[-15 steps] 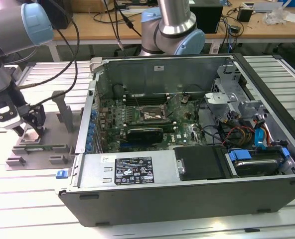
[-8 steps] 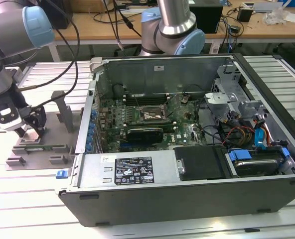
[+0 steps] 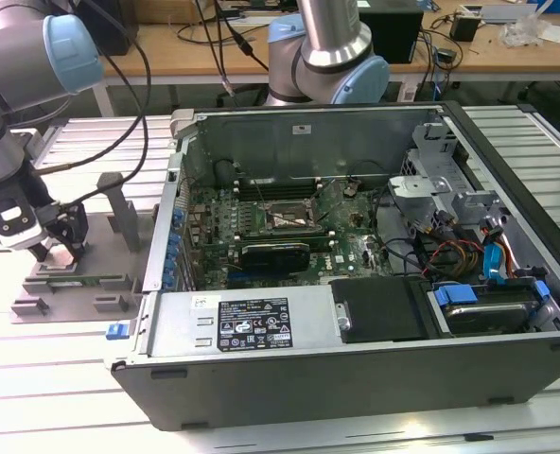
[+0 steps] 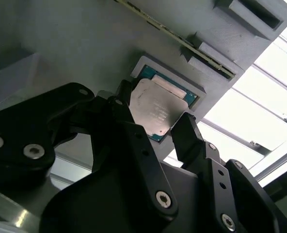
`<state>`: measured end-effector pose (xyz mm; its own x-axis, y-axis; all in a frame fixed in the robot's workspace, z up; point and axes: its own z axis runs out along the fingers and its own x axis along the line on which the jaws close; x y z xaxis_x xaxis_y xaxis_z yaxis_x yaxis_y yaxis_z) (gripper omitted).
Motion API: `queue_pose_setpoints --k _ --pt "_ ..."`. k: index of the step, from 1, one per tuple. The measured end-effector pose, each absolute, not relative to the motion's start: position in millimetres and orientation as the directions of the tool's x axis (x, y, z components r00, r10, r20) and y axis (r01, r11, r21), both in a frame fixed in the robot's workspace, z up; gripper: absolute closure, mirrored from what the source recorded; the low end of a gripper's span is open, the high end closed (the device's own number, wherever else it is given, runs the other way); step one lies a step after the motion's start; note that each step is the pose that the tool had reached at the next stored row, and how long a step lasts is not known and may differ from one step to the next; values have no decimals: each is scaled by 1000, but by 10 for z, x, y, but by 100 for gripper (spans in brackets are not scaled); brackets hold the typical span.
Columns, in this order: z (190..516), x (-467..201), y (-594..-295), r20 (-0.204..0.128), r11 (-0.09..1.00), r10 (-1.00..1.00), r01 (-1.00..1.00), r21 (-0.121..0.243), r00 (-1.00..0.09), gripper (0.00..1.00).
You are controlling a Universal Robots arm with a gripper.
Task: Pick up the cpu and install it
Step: 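Pick up the cpu and move it towards the insertion slot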
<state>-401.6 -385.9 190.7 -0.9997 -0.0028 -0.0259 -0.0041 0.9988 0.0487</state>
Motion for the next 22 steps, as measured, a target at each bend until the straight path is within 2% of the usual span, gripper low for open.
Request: queue_pose_setpoints --k 22 --pt "1883 -4029 -3847 -26 999 -3 -4 49 -1000 42"
